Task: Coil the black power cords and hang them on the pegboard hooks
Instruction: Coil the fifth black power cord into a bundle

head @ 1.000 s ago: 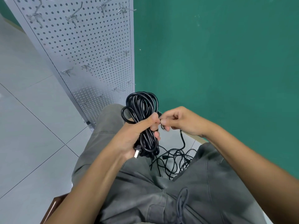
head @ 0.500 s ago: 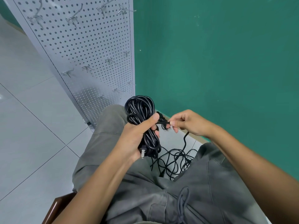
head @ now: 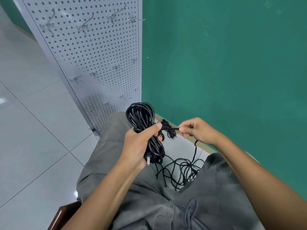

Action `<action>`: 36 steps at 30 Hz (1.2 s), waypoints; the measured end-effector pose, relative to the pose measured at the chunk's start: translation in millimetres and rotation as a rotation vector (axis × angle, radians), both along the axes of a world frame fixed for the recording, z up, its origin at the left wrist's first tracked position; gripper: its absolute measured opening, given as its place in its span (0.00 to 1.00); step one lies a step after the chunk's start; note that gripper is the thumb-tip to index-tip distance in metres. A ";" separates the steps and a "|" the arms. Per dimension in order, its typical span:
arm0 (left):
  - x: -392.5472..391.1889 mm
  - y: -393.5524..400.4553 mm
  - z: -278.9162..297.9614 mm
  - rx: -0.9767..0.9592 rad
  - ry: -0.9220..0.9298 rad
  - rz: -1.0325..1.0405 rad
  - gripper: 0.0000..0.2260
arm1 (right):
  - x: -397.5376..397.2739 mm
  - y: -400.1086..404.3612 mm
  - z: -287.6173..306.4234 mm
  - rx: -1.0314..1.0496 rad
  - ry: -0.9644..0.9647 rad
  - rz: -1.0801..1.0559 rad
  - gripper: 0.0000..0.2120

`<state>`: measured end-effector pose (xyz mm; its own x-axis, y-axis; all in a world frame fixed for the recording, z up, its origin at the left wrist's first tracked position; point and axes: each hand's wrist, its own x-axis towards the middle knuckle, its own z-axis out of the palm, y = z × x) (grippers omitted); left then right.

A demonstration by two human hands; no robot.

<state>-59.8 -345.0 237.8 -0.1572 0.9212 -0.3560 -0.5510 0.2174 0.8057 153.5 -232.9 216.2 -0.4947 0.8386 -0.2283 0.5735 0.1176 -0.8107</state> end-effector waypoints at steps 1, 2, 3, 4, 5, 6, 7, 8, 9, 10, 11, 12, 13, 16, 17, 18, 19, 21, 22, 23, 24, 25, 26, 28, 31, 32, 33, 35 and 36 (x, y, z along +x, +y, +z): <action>0.1 0.5 0.7 0.000 0.004 0.005 0.09 | 2.6 2.8 -0.4 0.034 -0.019 -0.011 0.14; -1.0 1.1 1.1 -0.006 0.006 0.016 0.10 | 5.4 5.1 0.1 0.062 -0.040 -0.019 0.14; -2.9 2.4 0.2 -0.015 -0.004 0.028 0.10 | 8.3 6.6 1.2 0.078 -0.053 -0.021 0.12; -6.6 4.2 -0.5 -0.022 -0.026 0.034 0.10 | 11.0 7.9 3.5 0.090 -0.061 -0.023 0.11; -11.3 6.1 -1.0 -0.025 -0.046 0.037 0.11 | 12.7 7.8 7.7 0.100 -0.070 -0.029 0.10; -15.5 7.3 -1.6 -0.027 -0.056 0.039 0.11 | 14.4 6.1 13.6 0.117 -0.086 -0.037 0.09; -18.2 8.7 -3.3 -0.032 -0.051 0.039 0.11 | 14.9 4.7 20.1 0.147 -0.105 -0.036 0.09; -19.8 10.3 -5.5 -0.033 -0.030 0.039 0.11 | 14.6 5.0 28.3 0.177 -0.125 -0.033 0.09; -19.8 10.9 -8.5 -0.038 0.003 0.035 0.11 | 15.0 4.7 36.6 0.198 -0.139 -0.036 0.09; -18.7 11.3 -11.0 -0.046 0.034 0.022 0.11 | 15.9 3.4 46.8 0.222 -0.156 -0.037 0.09; -17.9 12.7 -13.4 -0.057 0.045 0.004 0.11 | 15.0 2.2 58.8 0.256 -0.169 -0.023 0.09; -17.5 13.4 -14.1 -0.074 0.048 -0.009 0.11 | 11.4 -0.2 71.7 0.289 -0.193 0.003 0.10; -17.9 13.9 -15.1 -0.095 0.049 -0.011 0.11 | 6.4 -4.6 84.8 0.320 -0.221 0.034 0.10; -19.2 15.3 -17.2 -0.130 0.071 -0.024 0.12 | -12.4 -25.6 118.6 0.411 -0.286 0.160 0.09; -17.9 14.3 -16.0 -0.136 0.086 -0.049 0.12 | -18.2 -32.5 127.2 0.434 -0.300 0.197 0.08; -16.0 12.6 -13.7 -0.143 0.103 -0.080 0.13 | -22.4 -37.6 136.0 0.452 -0.312 0.220 0.08; -13.8 10.8 -11.4 -0.148 0.121 -0.115 0.12 | -26.2 -41.5 144.7 0.464 -0.319 0.236 0.08; -9.7 7.4 -8.1 -0.136 0.177 -0.190 0.11 | -32.9 -47.3 158.5 0.478 -0.337 0.273 0.09; -7.3 5.8 -7.0 -0.112 0.217 -0.236 0.10 | -36.5 -49.3 162.8 0.488 -0.355 0.304 0.09; -5.1 4.5 -6.6 -0.081 0.273 -0.295 0.09 | -40.6 -51.6 165.3 0.499 -0.373 0.342 0.10; -2.4 2.8 -5.9 -0.048 0.339 -0.373 0.09 | -45.4 -53.8 166.1 0.515 -0.389 0.381 0.10; 1.2 1.2 -5.0 -0.015 0.398 -0.461 0.10 | -50.5 -55.9 166.2 0.535 -0.404 0.421 0.11; 5.5 -0.4 -3.9 0.006 0.444 -0.543 0.10 | -55.6 -57.3 165.3 0.553 -0.423 0.458 0.11; 13.6 -2.2 -0.8 0.019 0.508 -0.652 0.11 | -63.8 -57.0 164.8 0.553 -0.466 0.507 0.11; 19.2 -0.1 5.9 0.080 0.624 -0.794 0.14 | -72.2 -46.9 167.9 0.491 -0.486 0.527 0.09; 19.6 0.9 9.2 0.104 0.655 -0.847 0.16 | -74.4 -42.2 169.1 0.472 -0.475 0.529 0.08; 19.4 1.6 12.7 0.123 0.688 -0.903 0.18 | -76.2 -37.0 170.3 0.455 -0.459 0.531 0.07; 19.5 1.7 21.9 0.165 0.734 -1.002 0.18 | -77.8 -24.8 174.1 0.412 -0.448 0.545 0.06; 19.6 1.7 26.3 0.187 0.728 -1.032 0.16 | -77.9 -17.6 175.5 0.367 -0.447 0.548 0.06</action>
